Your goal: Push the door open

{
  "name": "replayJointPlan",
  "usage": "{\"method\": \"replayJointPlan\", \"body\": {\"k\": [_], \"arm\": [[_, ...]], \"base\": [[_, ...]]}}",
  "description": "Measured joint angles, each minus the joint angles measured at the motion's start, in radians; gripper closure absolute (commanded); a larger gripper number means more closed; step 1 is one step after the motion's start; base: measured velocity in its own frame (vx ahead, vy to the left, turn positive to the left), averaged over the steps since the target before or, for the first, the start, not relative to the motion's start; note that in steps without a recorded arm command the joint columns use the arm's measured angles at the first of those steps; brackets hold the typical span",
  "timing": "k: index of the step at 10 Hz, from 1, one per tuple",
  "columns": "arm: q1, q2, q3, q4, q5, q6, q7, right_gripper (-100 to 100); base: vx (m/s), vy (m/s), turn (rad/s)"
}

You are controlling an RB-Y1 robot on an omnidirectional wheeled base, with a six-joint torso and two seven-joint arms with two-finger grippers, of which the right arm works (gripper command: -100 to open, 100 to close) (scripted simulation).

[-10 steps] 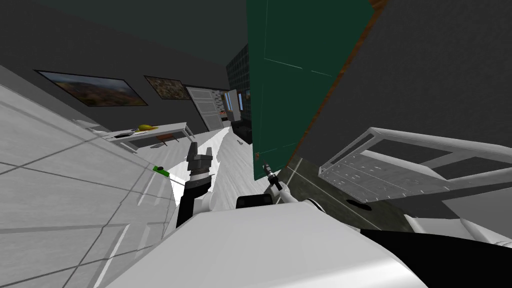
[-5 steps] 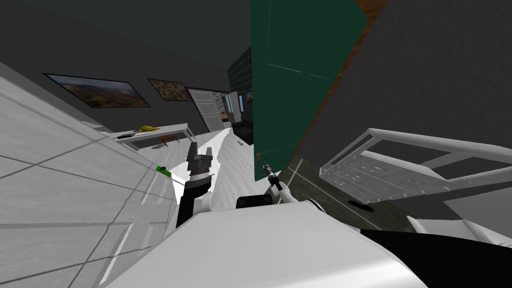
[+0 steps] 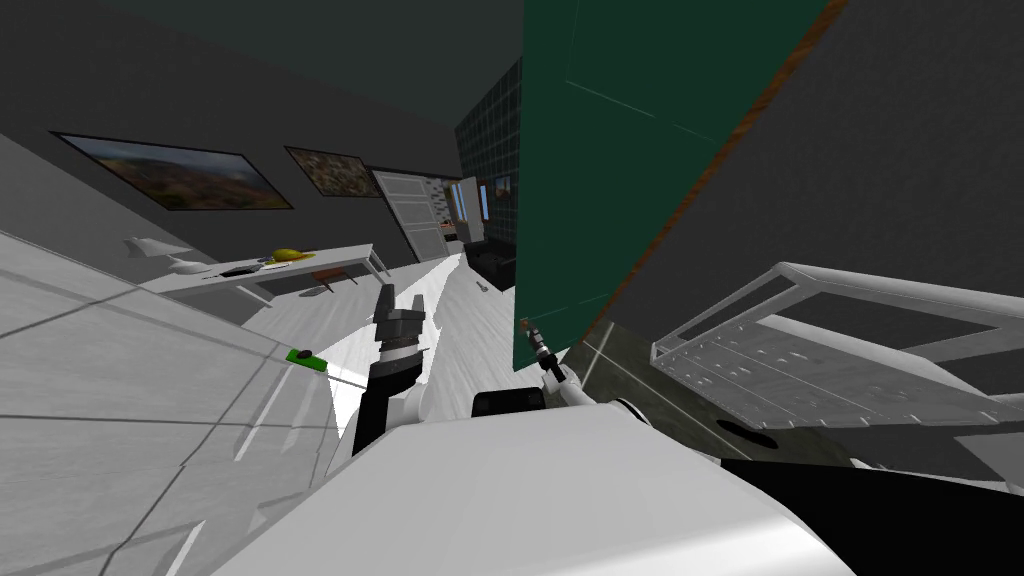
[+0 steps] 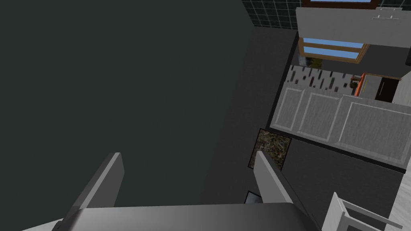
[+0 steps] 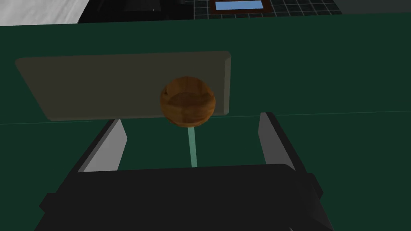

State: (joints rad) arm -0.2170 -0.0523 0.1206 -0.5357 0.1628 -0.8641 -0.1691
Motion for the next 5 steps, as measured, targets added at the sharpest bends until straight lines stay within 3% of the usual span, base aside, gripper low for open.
{"method": "replayJointPlan", "body": {"k": [1, 2, 5], "arm": [[-0.001, 0.005, -0.003, 0.004, -0.001, -0.005, 0.003, -100], [-0.001, 0.006, -0.003, 0.005, -0.001, -0.007, 0.004, 100], [-0.002, 0.005, -0.003, 0.004, -0.001, -0.004, 0.004, 100]], "base": [[0.081, 0.029, -0.002], [-0.016, -0.004, -0.007], [-0.022, -0.008, 0.006]]}}
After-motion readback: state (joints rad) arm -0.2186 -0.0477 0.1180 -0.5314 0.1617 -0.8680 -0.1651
